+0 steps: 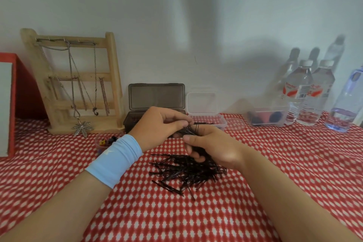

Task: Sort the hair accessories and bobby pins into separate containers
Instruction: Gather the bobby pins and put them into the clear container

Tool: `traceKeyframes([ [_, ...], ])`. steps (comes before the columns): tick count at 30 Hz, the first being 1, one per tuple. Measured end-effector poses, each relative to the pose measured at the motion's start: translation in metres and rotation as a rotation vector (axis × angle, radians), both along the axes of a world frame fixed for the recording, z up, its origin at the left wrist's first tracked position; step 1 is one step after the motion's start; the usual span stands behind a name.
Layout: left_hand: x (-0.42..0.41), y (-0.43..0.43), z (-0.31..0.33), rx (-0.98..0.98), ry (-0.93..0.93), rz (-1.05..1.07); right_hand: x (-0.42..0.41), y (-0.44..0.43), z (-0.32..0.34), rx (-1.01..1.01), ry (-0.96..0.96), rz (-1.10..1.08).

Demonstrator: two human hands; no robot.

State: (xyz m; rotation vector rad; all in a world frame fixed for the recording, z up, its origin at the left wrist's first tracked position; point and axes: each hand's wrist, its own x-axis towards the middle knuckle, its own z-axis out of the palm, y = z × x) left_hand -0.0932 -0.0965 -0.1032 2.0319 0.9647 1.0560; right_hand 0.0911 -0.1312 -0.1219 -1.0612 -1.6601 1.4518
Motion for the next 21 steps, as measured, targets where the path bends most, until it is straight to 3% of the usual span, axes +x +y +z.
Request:
traceKeyframes([
  [8, 0.0031, -0.0043, 0.0009, 0.047, -0.007, -0.097, 0.0036, 0.0017, 0.0020, -0.095, 0.111, 0.055],
  [12, 0.0042, -0.0030, -0.0024, 0.099, -0.003, -0.024, 0.0048, 0.0013, 0.0008, -0.182, 0.179, 0.142],
  [16, 0.0066, -0.0064, -0.0037, 0.031, -0.081, -0.015, 0.0053, 0.0007, -0.0004, -0.179, 0.131, 0.246],
  [21, 0.0083, -0.0039, -0.0080, 0.107, -0.009, 0.017, 0.0044, 0.0032, 0.0008, -0.133, 0.225, 0.061],
])
